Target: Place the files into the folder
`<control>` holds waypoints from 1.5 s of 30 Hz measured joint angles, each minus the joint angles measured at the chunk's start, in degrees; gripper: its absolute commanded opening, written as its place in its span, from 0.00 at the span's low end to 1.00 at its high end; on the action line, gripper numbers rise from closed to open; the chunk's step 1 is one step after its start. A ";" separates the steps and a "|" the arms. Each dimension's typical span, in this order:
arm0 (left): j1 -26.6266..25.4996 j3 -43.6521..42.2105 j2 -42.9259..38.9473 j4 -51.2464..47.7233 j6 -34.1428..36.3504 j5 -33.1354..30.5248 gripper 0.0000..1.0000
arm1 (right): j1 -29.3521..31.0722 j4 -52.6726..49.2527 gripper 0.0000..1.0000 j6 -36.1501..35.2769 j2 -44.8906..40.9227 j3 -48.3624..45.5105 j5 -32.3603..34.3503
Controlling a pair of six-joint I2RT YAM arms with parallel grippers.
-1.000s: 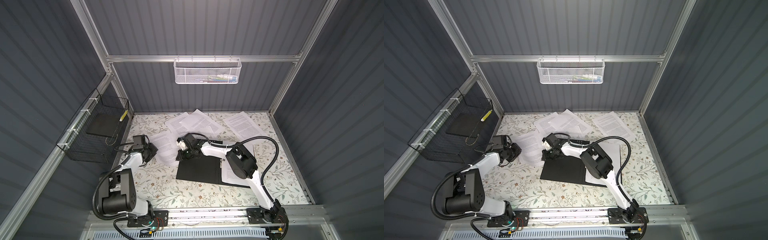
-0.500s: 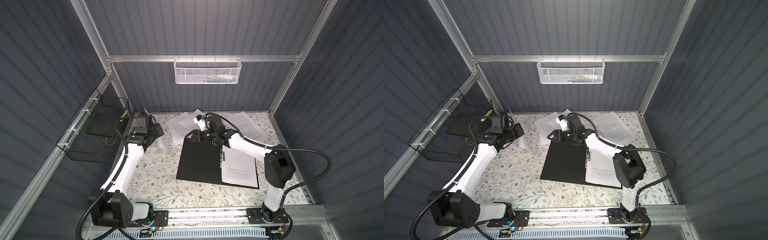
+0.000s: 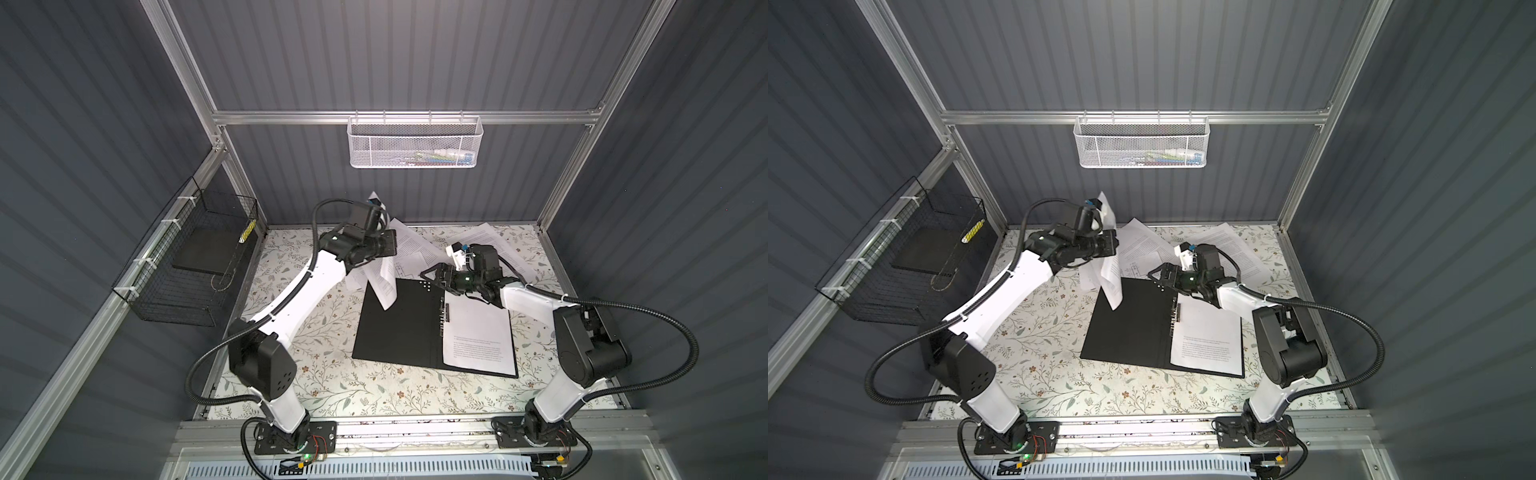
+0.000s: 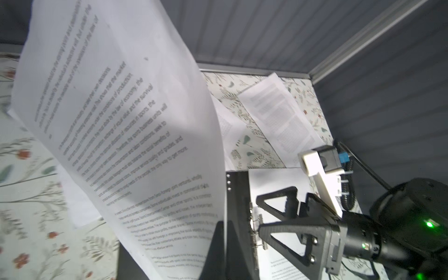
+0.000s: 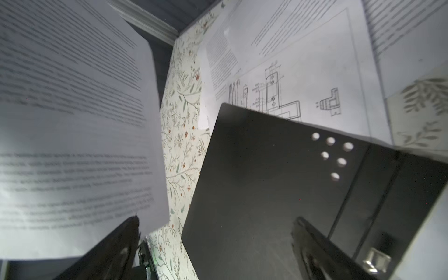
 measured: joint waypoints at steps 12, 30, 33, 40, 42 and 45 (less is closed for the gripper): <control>-1.22 -3.67 -7.13 10.21 -9.86 9.94 0.00 | -4.87 27.69 0.99 16.92 2.05 -3.37 -7.82; 11.41 -29.24 -13.22 30.27 -26.01 23.43 0.00 | 0.33 65.77 0.59 42.42 13.73 3.04 -12.85; 12.39 -29.24 -14.67 30.16 -25.62 23.61 0.00 | 0.13 65.53 0.53 42.66 13.73 3.04 -12.85; 13.68 -29.49 -16.44 30.23 -24.68 24.00 0.00 | 0.07 64.30 0.45 42.75 13.73 3.02 -12.87; 13.88 -29.79 -16.46 30.10 -24.28 24.02 0.00 | 0.09 63.47 0.41 42.32 13.73 2.86 -12.85; 14.05 -30.27 -16.48 29.86 -23.80 24.02 0.00 | 0.09 61.70 0.35 41.35 13.73 2.12 -12.81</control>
